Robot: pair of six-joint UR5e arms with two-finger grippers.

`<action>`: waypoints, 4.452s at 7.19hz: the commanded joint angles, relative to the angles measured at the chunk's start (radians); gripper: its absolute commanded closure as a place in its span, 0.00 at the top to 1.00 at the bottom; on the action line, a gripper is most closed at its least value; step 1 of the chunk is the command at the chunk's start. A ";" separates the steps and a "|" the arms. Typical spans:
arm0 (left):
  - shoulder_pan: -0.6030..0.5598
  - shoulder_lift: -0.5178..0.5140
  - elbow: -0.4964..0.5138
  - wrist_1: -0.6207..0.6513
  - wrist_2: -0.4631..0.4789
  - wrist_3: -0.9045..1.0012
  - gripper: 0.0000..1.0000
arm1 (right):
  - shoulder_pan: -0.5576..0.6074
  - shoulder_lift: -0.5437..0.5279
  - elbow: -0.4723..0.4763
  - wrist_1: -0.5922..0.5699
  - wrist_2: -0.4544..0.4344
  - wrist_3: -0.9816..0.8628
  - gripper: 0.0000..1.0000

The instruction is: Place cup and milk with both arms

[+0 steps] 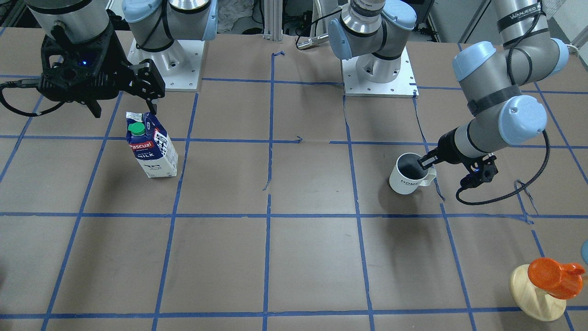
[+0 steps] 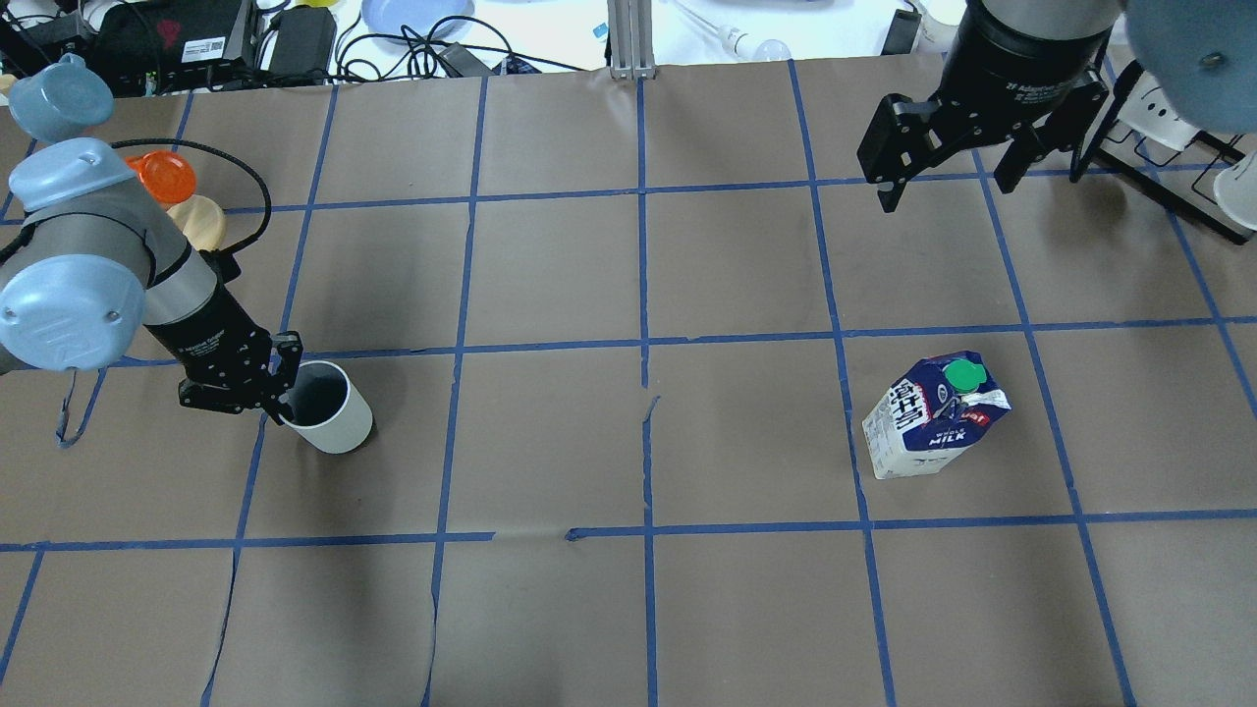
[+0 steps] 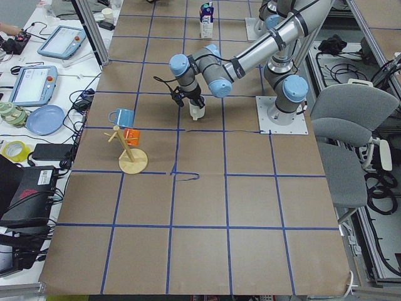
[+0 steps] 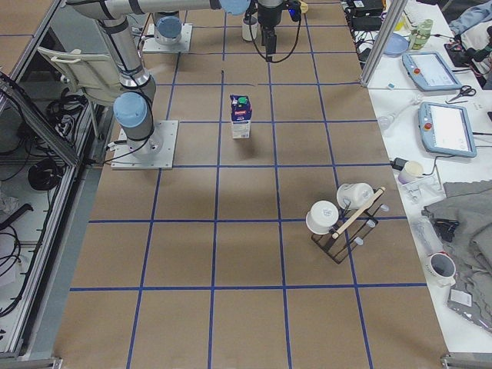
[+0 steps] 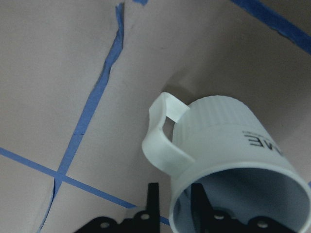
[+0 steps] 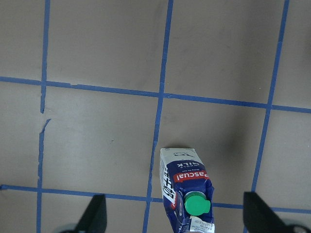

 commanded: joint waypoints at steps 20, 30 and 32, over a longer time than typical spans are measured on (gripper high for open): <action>-0.579 -0.397 0.534 0.094 -0.246 -0.745 1.00 | -0.008 0.029 0.033 -0.073 -0.002 -0.012 1.00; -0.277 -0.093 0.571 -0.293 0.047 -0.049 1.00 | -0.107 -0.012 0.465 -0.226 -0.078 -0.124 0.92; -0.279 -0.027 0.488 -0.305 0.041 -0.042 1.00 | -0.107 -0.014 0.469 -0.206 -0.075 -0.127 0.70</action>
